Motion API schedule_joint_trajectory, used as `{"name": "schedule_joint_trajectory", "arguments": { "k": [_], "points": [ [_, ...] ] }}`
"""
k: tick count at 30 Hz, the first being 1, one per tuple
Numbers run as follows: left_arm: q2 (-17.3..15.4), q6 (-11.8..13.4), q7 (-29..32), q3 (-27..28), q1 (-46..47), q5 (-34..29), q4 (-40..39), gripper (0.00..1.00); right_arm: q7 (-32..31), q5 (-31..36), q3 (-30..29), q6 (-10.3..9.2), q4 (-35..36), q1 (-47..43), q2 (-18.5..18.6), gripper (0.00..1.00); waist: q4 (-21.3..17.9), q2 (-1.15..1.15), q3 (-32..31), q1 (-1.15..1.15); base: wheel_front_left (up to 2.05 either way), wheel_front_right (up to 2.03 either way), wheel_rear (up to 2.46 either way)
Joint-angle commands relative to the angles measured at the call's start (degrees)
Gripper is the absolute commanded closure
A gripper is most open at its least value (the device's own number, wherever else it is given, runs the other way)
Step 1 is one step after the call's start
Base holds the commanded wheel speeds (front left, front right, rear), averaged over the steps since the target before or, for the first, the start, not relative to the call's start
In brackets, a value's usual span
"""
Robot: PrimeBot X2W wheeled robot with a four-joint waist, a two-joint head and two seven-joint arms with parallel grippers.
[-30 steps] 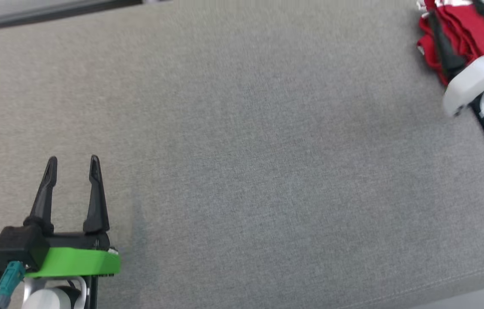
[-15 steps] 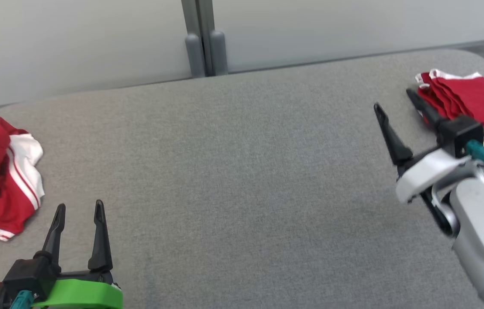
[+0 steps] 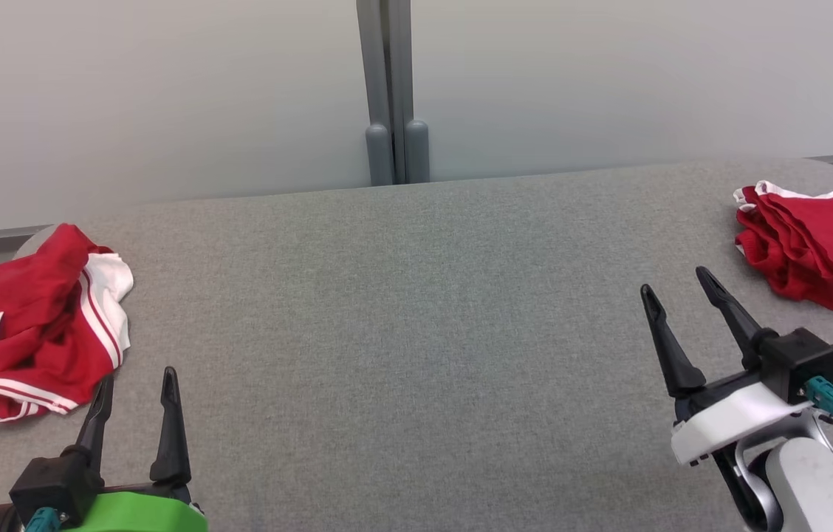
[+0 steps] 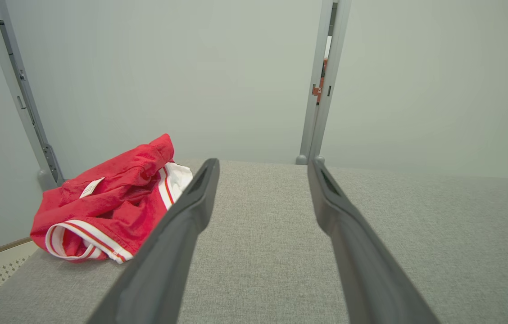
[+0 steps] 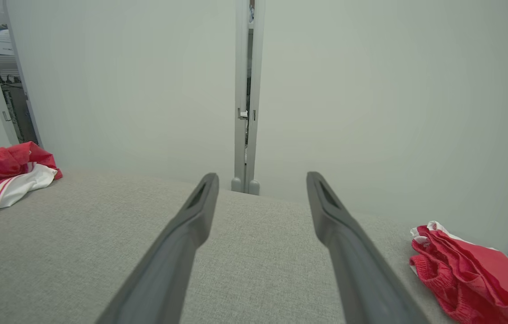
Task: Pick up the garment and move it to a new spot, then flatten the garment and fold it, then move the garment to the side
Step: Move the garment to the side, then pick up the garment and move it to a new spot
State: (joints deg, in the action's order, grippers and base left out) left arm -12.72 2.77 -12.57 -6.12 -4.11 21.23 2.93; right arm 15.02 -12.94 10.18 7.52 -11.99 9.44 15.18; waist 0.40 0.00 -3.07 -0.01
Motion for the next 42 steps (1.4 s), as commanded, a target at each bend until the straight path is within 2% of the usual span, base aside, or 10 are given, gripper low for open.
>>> {"name": "schedule_joint_trajectory", "arguments": {
  "k": [1, 12, 20, 42],
  "points": [
    [-0.45, -0.15, 0.11, -0.08, -0.59, 0.34, 0.33, 0.00, -0.28, 0.71, -0.91, -0.05, 1.22, -1.87, -0.69, 0.00, 0.34, 0.00, -0.88, 0.01, 0.00, 0.00, 0.00],
    [-0.75, -0.37, 0.30, -0.88, -0.78, 0.61, 1.75, 0.00, -2.37, 2.11, -6.99, -0.05, 8.42, -11.74, -5.47, 0.00, 1.17, 0.00, -2.92, 0.01, 0.00, 0.00, 0.00],
    [-1.17, -0.56, 0.55, -1.53, -0.32, 0.73, 2.39, 0.00, -2.37, 2.13, -9.34, -0.04, 8.93, -15.27, -8.26, 0.00, 1.98, 0.00, -3.76, 0.01, 0.00, 0.00, 0.00],
    [-1.65, -0.02, 0.46, -2.53, 0.03, 1.30, 3.32, 0.00, -3.60, 3.22, -10.81, -0.04, 9.22, -16.16, -9.76, 0.00, 2.50, 0.00, -3.54, 0.01, 0.00, 0.00, 0.00]
  ]
}}
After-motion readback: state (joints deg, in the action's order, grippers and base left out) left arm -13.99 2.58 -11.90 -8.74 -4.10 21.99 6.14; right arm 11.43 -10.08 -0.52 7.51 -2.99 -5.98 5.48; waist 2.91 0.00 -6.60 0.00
